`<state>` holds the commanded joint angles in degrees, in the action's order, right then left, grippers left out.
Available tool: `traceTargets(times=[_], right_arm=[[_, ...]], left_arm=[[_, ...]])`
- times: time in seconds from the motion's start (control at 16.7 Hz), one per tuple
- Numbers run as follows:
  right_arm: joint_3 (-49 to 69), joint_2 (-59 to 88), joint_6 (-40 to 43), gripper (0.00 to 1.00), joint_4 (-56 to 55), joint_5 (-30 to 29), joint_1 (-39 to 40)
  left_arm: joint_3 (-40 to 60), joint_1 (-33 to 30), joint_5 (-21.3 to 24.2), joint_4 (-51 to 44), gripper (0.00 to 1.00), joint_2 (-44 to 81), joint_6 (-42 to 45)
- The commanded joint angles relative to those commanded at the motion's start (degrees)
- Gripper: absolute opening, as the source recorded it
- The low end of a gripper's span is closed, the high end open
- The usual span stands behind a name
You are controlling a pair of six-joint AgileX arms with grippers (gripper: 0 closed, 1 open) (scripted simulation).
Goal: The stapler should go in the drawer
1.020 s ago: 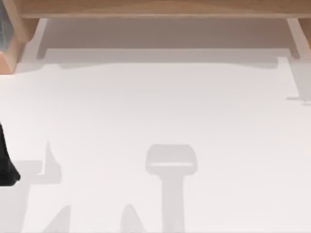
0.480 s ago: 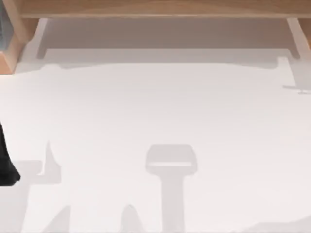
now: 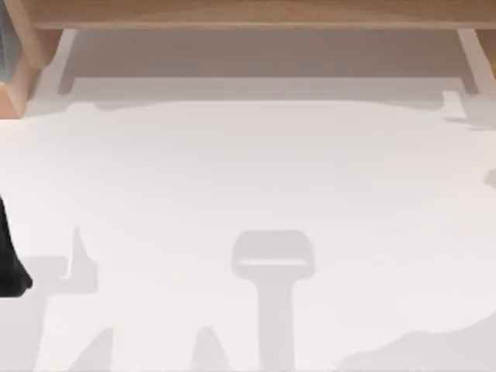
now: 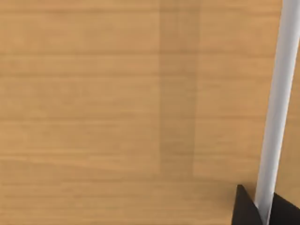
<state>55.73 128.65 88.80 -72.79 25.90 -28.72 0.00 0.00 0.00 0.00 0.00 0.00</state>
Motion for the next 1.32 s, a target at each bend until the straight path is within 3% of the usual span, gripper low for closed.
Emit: traceTargets(times=[0.54, 0.84, 1.32], right_arm=[[14.8, 6.7, 0.2, 0.0, 8.0, -3.4, 3.3], [16.2, 7.3, 0.1, 0.0, 9.0, -3.8, 3.7], [16.2, 7.3, 0.1, 0.6, 9.0, -3.8, 3.7]], left_arm=[[0.0, 0.0, 0.0, 0.0, 1.0, 0.0, 0.0], [0.0, 0.0, 0.0, 0.0, 1.0, 0.0, 0.0], [0.0, 0.0, 0.0, 0.0, 1.0, 0.0, 0.0]])
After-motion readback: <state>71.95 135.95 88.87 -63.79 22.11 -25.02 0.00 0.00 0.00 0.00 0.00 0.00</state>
